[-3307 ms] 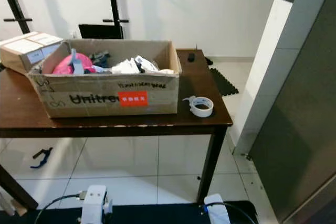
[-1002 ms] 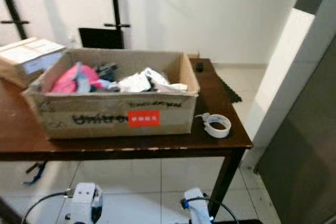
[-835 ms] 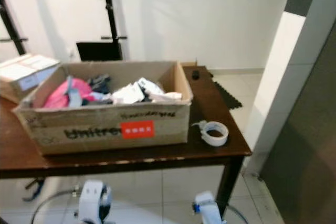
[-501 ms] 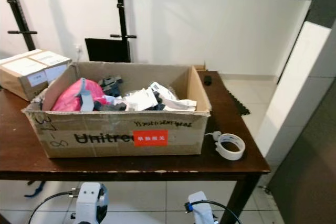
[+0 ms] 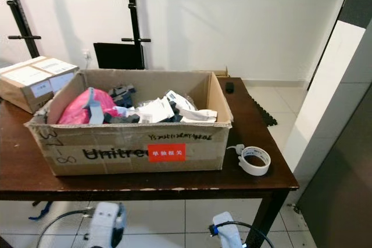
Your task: Picking trash to rubbish bin
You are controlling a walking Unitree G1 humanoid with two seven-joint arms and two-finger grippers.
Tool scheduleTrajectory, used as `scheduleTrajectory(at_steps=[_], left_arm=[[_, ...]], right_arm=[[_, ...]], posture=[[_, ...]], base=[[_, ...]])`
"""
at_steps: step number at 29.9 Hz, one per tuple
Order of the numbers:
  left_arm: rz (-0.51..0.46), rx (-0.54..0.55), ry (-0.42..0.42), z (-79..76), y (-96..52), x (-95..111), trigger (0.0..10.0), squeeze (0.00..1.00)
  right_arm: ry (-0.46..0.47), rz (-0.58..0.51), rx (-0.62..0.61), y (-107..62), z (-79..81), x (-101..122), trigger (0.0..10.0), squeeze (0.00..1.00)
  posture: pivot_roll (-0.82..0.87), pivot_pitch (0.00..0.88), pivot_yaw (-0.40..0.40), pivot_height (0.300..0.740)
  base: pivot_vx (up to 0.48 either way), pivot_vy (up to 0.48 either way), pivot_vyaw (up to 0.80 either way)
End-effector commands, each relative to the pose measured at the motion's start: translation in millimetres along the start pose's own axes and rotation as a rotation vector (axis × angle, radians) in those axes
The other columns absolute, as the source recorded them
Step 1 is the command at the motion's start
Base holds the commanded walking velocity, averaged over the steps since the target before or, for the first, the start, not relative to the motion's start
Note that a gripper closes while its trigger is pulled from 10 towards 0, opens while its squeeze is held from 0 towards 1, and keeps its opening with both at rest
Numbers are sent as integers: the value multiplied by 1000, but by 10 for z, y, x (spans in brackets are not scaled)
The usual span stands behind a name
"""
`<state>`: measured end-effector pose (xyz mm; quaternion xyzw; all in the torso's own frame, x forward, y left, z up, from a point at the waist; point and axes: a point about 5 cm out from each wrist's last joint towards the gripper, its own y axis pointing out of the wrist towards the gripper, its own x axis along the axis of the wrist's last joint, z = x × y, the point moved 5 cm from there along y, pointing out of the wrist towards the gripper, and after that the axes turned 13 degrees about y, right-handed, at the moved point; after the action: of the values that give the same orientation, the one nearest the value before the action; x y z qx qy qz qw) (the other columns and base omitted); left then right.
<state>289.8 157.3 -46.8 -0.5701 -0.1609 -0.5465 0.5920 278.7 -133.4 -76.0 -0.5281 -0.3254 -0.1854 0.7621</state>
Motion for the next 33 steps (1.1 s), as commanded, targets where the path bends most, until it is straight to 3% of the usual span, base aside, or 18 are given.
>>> scheduleTrajectory(at_steps=[1,2,3,5,6,10,15,17,20,21,23,24,25,29,33], left_arm=[[-51,-50,82,25,-17,117,10000,0],[-100,-90,110,21,-19,246,10000,0],[-100,-90,110,21,-19,246,10000,0],[-198,-208,179,-48,-70,487,10000,0],[-252,-360,229,-159,-180,633,10000,0],[-300,-547,264,-246,-380,863,10000,0],[-381,-717,265,-296,-645,1269,10000,0],[-390,-732,266,-301,-674,1313,10000,0],[-543,-844,211,-251,-942,1866,10000,0],[-543,-844,211,-251,-942,1866,10000,0],[-639,-877,187,-204,-1089,2149,10000,0],[-639,-877,187,-204,-1089,2149,10000,0],[-758,-893,160,-147,-1230,2452,10000,0],[-972,-892,122,-29,-1485,2935,10000,0],[-1066,-833,101,86,-1561,3150,10000,0]], right_arm=[[-24,2,69,-8,38,89,10000,0],[-8,-8,122,-20,60,181,10000,0],[-8,-8,122,-20,60,181,10000,0],[-13,-41,220,-67,97,373,10000,0],[-61,-43,323,-148,136,496,10000,0],[-162,-60,456,-350,167,706,10000,0],[-234,-101,535,-631,110,1005,10000,0],[-237,-108,539,-657,100,1040,10000,0],[-238,-213,575,-889,69,1407,10000,0],[-238,-213,575,-889,69,1407,10000,0],[-230,-270,589,-1022,70,1589,10000,0],[-230,-270,589,-1022,70,1589,10000,0],[-212,-350,593,-1157,63,1797,10000,0],[-168,-496,621,-1401,76,2113,10000,0],[-141,-569,650,-1515,106,2247,10000,0]], posture=[[40,54,-50,740],[40,54,-51,740],[40,54,-51,740],[42,56,-51,740],[43,58,-49,740],[43,60,-48,740],[40,61,-44,740],[40,61,-44,740],[44,61,-44,740],[44,61,-44,740],[45,60,-44,740],[45,60,-44,740],[45,61,-42,740],[45,60,-41,740],[46,60,-40,740]], base=[[0,0,0],[0,0,0],[0,0,0],[0,0,0],[0,0,0],[0,0,0],[0,0,0],[0,0,0],[0,0,0],[0,0,0],[0,0,0],[0,0,0],[0,0,0],[0,0,0],[0,0,0]])
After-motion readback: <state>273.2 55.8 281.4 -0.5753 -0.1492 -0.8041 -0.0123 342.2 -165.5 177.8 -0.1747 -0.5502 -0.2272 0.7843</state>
